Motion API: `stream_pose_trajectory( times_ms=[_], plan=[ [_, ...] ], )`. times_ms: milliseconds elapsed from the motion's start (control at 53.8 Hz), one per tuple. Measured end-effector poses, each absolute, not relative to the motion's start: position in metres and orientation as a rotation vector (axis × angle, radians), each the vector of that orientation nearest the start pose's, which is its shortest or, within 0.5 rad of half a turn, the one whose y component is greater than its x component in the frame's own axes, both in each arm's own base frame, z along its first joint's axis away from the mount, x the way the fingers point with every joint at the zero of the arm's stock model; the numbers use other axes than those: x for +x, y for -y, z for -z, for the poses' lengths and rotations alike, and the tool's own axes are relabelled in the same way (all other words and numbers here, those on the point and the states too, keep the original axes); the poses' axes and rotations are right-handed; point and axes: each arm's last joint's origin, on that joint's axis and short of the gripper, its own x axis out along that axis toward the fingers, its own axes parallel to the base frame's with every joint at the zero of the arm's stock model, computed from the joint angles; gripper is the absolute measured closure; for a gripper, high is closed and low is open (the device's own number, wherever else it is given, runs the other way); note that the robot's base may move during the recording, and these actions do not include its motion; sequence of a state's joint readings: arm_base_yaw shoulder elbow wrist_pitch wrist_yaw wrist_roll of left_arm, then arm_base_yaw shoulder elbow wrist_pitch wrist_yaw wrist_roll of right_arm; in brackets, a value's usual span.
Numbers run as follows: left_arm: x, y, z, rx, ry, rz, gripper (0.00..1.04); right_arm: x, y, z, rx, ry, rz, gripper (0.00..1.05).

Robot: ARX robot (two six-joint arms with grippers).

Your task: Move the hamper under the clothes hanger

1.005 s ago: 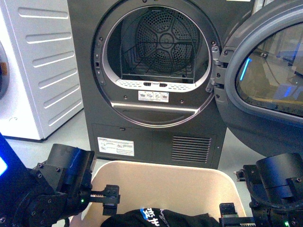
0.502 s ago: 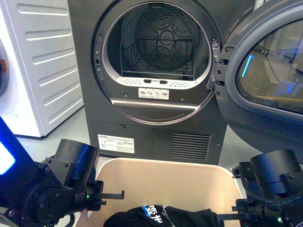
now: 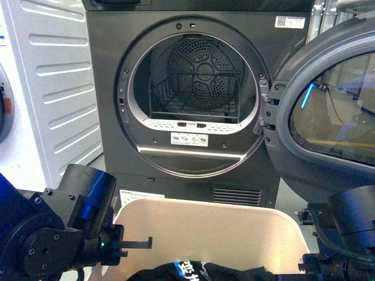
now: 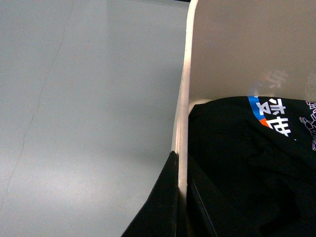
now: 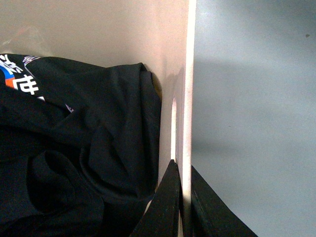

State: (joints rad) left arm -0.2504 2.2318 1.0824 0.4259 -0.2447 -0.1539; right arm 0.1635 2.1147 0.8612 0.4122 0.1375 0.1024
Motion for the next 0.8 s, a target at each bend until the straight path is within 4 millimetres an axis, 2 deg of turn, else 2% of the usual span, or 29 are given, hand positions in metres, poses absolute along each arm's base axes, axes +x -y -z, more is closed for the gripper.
stream_pose_trajectory(
  times_ms=[428, 651, 800],
  plan=[
    [0.395, 0.093, -0.047, 0.030, -0.713, -0.051, 1.01, 0.347, -0.054, -0.041, -0.031, -0.843, 0.013, 1.02],
    [0.397, 0.082, -0.046, 0.027, -0.712, -0.095, 1.01, 0.345, -0.063, -0.041, -0.028, -0.845, -0.034, 1.02],
    [0.396, 0.089, -0.046, 0.025, -0.714, -0.061, 1.01, 0.346, -0.057, -0.041, -0.031, -0.842, 0.003, 1.02]
  ],
)
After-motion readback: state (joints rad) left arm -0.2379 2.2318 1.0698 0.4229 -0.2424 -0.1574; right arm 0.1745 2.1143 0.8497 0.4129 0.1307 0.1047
